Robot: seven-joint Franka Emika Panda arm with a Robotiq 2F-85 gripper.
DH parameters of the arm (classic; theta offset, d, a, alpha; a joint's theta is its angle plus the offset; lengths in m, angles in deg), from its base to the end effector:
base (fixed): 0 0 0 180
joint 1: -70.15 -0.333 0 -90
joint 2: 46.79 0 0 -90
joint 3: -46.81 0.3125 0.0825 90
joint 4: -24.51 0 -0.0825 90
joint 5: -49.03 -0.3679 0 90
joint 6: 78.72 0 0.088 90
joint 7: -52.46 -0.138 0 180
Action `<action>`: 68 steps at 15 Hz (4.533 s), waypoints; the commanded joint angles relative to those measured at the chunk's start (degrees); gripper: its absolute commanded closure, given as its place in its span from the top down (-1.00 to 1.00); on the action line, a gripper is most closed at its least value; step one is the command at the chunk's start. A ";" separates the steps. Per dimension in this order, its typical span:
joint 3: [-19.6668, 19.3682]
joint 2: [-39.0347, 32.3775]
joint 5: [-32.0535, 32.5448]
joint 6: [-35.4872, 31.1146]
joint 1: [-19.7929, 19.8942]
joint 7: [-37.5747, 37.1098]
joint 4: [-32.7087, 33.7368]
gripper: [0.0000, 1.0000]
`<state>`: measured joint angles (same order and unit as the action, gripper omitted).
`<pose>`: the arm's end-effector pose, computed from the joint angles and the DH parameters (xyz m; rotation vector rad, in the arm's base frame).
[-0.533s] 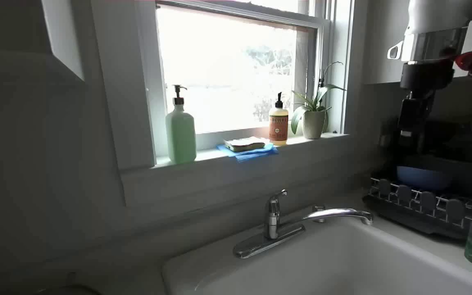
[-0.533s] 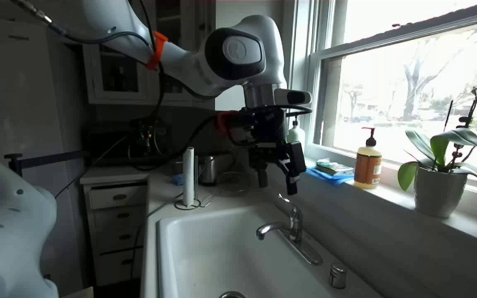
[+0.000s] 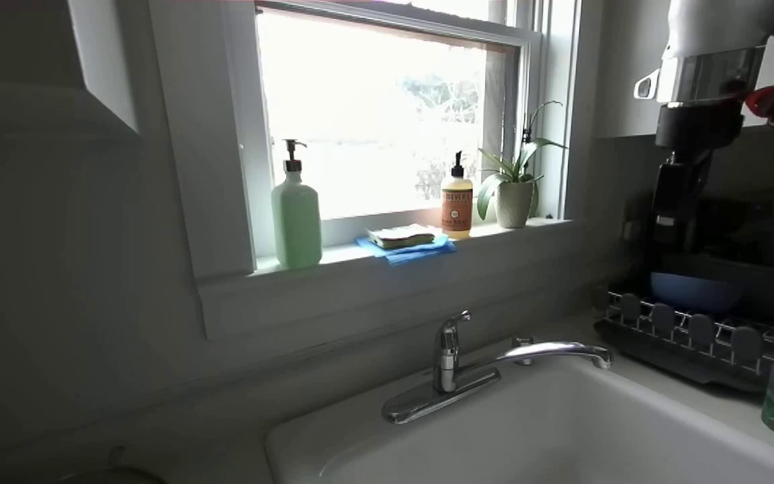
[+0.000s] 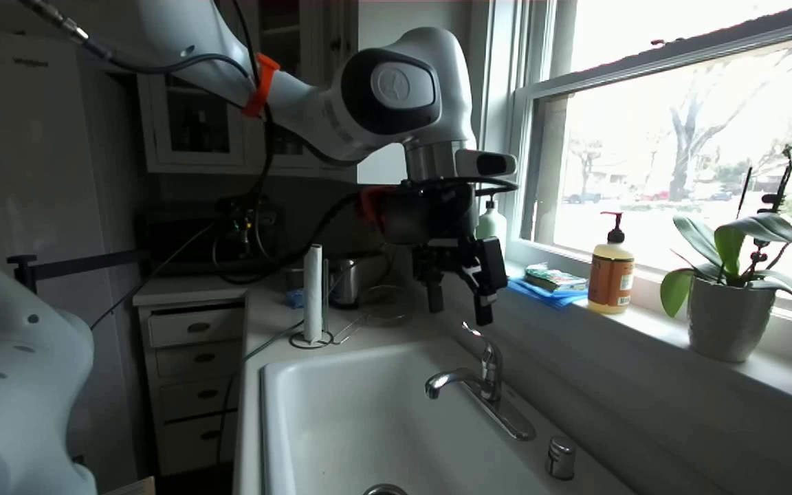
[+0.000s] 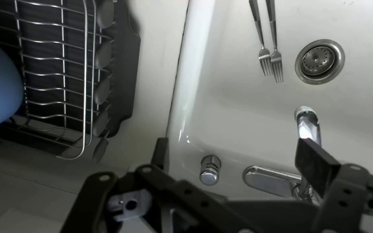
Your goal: Turn the nozzle to the left
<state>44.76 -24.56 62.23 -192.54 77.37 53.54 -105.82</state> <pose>0.4264 -0.0916 0.4909 2.9283 -0.0852 0.1197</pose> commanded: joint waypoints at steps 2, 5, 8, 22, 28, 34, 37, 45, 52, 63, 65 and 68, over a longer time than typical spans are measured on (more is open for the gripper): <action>-1.70 -5.09 -2.21 0.09 -2.18 5.10 1.89 1.00; -1.96 -8.64 -4.08 -1.30 -3.30 8.12 1.99 1.00; -1.65 -11.58 -5.89 -3.69 -4.31 10.24 1.77 1.00; 0.42 -30.43 -16.57 -8.38 -4.57 20.83 10.41 1.00; 2.87 -32.77 -19.48 -6.53 -4.61 20.49 12.01 1.00; 4.20 -33.15 -23.51 -6.29 -5.27 15.00 11.63 1.00; 4.54 -33.85 -24.80 -8.00 -5.77 12.14 11.48 1.00; 5.87 -36.77 -23.01 -7.09 -10.25 -2.87 12.76 1.00; 6.31 -39.79 -22.19 -7.28 -14.02 -15.27 17.25 1.00; 6.82 -49.03 -22.33 -8.95 -18.77 -27.86 29.73 1.00; 6.74 -50.44 -22.20 -9.27 -19.57 -29.01 31.90 1.00; 6.41 -52.39 -21.95 -9.33 -20.40 -30.64 35.14 1.00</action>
<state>51.15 -72.46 40.10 -200.50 58.30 25.08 -76.84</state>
